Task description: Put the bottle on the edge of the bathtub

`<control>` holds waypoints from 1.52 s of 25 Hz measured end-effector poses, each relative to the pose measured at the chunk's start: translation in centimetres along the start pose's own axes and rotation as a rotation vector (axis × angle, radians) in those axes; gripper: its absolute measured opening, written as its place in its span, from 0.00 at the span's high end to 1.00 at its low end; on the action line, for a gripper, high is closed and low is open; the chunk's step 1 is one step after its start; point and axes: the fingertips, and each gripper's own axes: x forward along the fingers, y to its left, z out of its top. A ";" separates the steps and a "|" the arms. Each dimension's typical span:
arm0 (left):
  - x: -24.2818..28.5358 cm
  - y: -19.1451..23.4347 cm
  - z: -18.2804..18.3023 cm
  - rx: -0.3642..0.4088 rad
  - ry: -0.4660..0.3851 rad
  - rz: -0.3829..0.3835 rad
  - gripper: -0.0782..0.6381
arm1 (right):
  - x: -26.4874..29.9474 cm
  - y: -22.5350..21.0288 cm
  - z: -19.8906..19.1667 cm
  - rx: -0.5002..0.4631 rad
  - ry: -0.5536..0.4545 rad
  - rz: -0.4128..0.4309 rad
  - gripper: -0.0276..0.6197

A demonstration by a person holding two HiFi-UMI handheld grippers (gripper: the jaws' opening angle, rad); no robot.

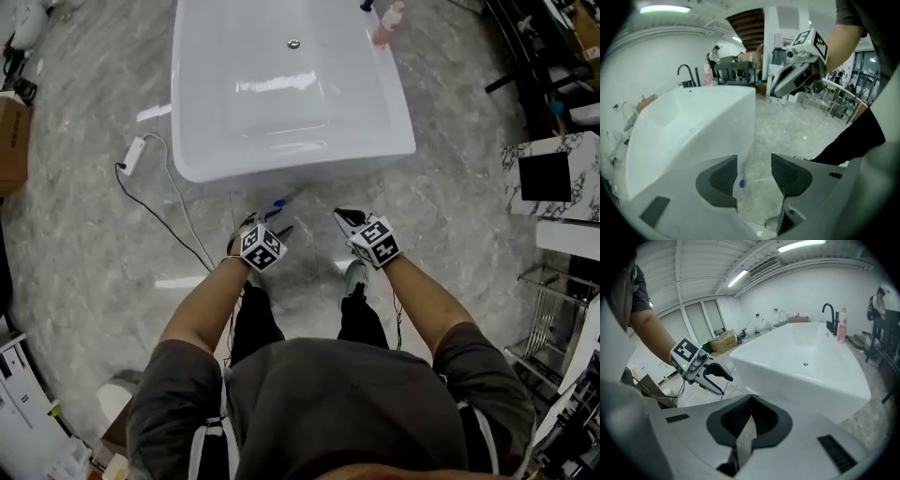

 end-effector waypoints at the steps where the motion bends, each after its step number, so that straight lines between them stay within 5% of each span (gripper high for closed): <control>1: -2.4 -0.3 1.3 -0.013 -0.029 0.011 0.58 | -1.6 1.0 1.3 -0.001 -0.005 0.007 0.97; 13: -29.7 -1.6 14.8 -0.187 -0.436 0.198 0.81 | -18.8 8.9 18.7 -0.115 -0.169 0.046 0.97; 20: -39.4 -3.1 18.5 -0.327 -0.698 0.127 0.88 | -25.3 10.7 25.1 -0.108 -0.313 0.037 0.97; 26: -43.6 -2.5 20.4 -0.414 -0.800 0.135 0.88 | -28.1 11.2 26.3 -0.109 -0.368 0.043 0.97; 38: -45.2 -2.2 21.9 -0.376 -0.813 0.165 0.88 | -27.6 10.9 26.2 -0.112 -0.352 0.039 0.97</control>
